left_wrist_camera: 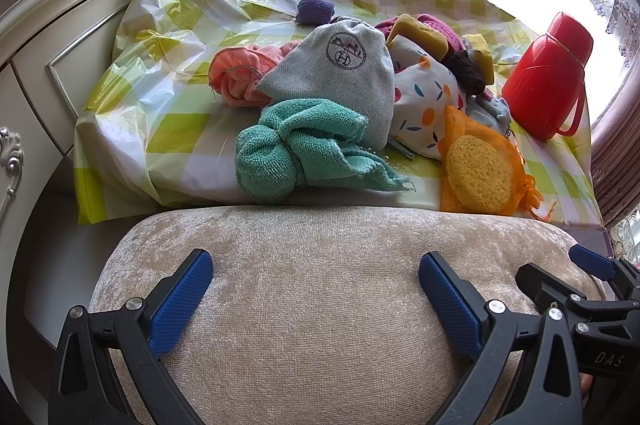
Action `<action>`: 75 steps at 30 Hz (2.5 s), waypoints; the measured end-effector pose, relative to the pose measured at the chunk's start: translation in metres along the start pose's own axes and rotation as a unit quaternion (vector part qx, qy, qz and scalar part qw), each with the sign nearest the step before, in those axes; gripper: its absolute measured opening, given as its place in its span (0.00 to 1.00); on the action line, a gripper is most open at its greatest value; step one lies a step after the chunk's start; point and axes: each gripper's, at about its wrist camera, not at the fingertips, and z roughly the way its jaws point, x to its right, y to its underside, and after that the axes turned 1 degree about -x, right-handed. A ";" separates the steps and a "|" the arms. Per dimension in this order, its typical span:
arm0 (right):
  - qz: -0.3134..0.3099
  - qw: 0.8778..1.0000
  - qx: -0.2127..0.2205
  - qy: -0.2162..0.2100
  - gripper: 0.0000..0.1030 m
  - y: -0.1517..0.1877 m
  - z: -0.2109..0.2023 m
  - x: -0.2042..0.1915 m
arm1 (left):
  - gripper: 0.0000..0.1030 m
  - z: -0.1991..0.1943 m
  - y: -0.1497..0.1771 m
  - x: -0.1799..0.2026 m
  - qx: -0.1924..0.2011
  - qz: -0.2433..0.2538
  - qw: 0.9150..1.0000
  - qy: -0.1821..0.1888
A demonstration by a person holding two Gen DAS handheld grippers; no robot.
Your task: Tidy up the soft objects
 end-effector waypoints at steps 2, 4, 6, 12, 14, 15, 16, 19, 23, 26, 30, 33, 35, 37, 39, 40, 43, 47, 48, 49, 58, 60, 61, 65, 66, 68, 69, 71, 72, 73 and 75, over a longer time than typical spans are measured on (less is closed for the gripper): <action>-0.001 1.000 -0.001 0.001 1.00 0.000 0.000 0.000 | 1.00 0.000 0.001 0.000 0.000 0.000 1.000 0.000; 0.000 1.000 -0.001 0.000 1.00 0.000 0.000 0.000 | 1.00 0.000 0.000 -0.001 0.000 0.000 1.000 0.000; -0.002 1.000 -0.001 0.001 1.00 0.000 0.000 0.000 | 1.00 0.000 0.000 0.000 0.000 0.000 1.000 0.000; -0.002 1.000 0.000 0.001 1.00 0.000 0.000 0.001 | 1.00 0.000 0.001 -0.001 0.000 0.000 1.000 0.000; -0.003 1.000 0.000 0.002 1.00 0.000 0.000 0.000 | 1.00 0.000 0.001 0.000 0.000 0.000 1.000 0.000; -0.003 1.000 0.000 0.002 1.00 -0.001 0.000 0.000 | 1.00 0.000 0.000 -0.001 0.000 0.000 1.000 0.000; -0.003 1.000 0.000 0.002 1.00 -0.001 0.000 0.001 | 1.00 0.000 0.000 -0.001 0.000 0.000 1.000 0.000; -0.003 1.000 0.000 0.002 1.00 -0.001 0.000 0.001 | 1.00 0.000 0.001 -0.001 0.001 0.000 1.000 0.000; -0.003 1.000 0.000 0.002 1.00 -0.001 0.000 0.000 | 1.00 0.000 0.001 -0.001 0.001 0.000 1.000 0.000; -0.003 1.000 0.000 0.002 1.00 0.000 0.000 0.000 | 1.00 0.000 0.001 -0.001 0.001 0.000 1.000 0.000; -0.003 1.000 0.000 0.002 1.00 0.000 -0.001 0.000 | 1.00 0.000 0.001 -0.001 0.001 0.000 1.000 0.000; -0.003 1.000 0.000 0.002 1.00 0.000 -0.001 0.000 | 1.00 0.000 0.001 -0.001 0.001 0.000 1.000 0.000; -0.003 1.000 0.000 0.002 1.00 0.000 -0.001 0.000 | 1.00 0.000 0.001 -0.001 0.001 0.000 1.000 0.000; -0.003 1.000 0.000 0.003 1.00 0.000 -0.001 -0.001 | 1.00 0.000 0.001 -0.001 0.001 0.000 1.000 0.000; -0.003 1.000 0.000 0.003 1.00 0.000 -0.001 -0.001 | 1.00 0.000 0.001 0.000 0.001 0.000 1.000 0.000; -0.003 1.000 0.000 0.003 1.00 0.001 -0.001 -0.002 | 1.00 0.000 0.001 -0.001 0.001 0.000 1.000 0.000; -0.005 1.000 0.000 0.004 1.00 0.001 -0.001 -0.002 | 1.00 0.000 0.001 -0.001 0.001 0.000 1.000 0.000; 0.001 1.000 0.002 -0.005 1.00 -0.001 -0.002 0.002 | 1.00 -0.002 0.000 -0.001 0.009 -0.001 1.000 -0.006; 0.000 1.000 0.003 -0.008 1.00 -0.002 -0.002 0.002 | 1.00 -0.003 -0.002 -0.001 0.010 -0.002 1.000 -0.008; 0.000 1.000 0.002 -0.013 1.00 -0.004 -0.001 0.003 | 1.00 -0.002 -0.005 -0.001 0.011 -0.003 1.000 -0.007; 0.003 0.999 -0.020 -0.047 0.98 -0.051 0.028 0.011 | 0.98 0.035 -0.056 -0.020 -0.014 -0.053 0.998 0.026; 0.010 0.998 -0.026 -0.051 0.98 -0.061 0.036 0.016 | 0.96 0.049 -0.065 -0.025 -0.030 -0.064 0.997 0.034; 0.012 0.998 -0.034 -0.054 0.98 -0.066 0.042 0.018 | 0.92 0.055 -0.069 -0.027 -0.037 -0.069 0.996 0.038; 0.012 0.997 -0.045 -0.057 0.98 -0.083 0.058 0.023 | 0.76 0.071 -0.079 -0.031 -0.050 -0.077 0.995 0.028; 0.010 0.997 -0.052 -0.059 0.98 -0.087 0.063 0.023 | 0.73 0.073 -0.080 -0.031 -0.049 -0.077 0.995 0.029; 0.004 0.996 -0.062 -0.057 0.98 -0.093 0.072 0.022 | 0.65 0.072 -0.079 -0.029 -0.046 -0.072 0.996 0.027; -0.005 0.996 -0.067 -0.055 0.98 -0.096 0.076 0.018 | 0.64 0.071 -0.077 -0.027 -0.043 -0.069 0.996 0.027; -0.023 0.996 -0.071 -0.046 0.98 -0.098 0.080 0.012 | 0.62 0.066 -0.073 -0.025 -0.038 -0.064 0.997 0.026; -0.029 0.996 -0.072 -0.039 0.98 -0.096 0.080 0.006 | 0.62 0.062 -0.070 -0.023 -0.033 -0.063 0.997 0.024; -0.033 0.996 -0.075 -0.033 0.98 -0.097 0.083 0.004 | 0.61 0.057 -0.068 -0.022 -0.026 -0.061 0.998 0.022; -0.042 0.996 -0.077 -0.025 0.98 -0.099 0.086 -0.001 | 0.61 0.049 -0.064 -0.018 -0.016 -0.056 0.998 0.020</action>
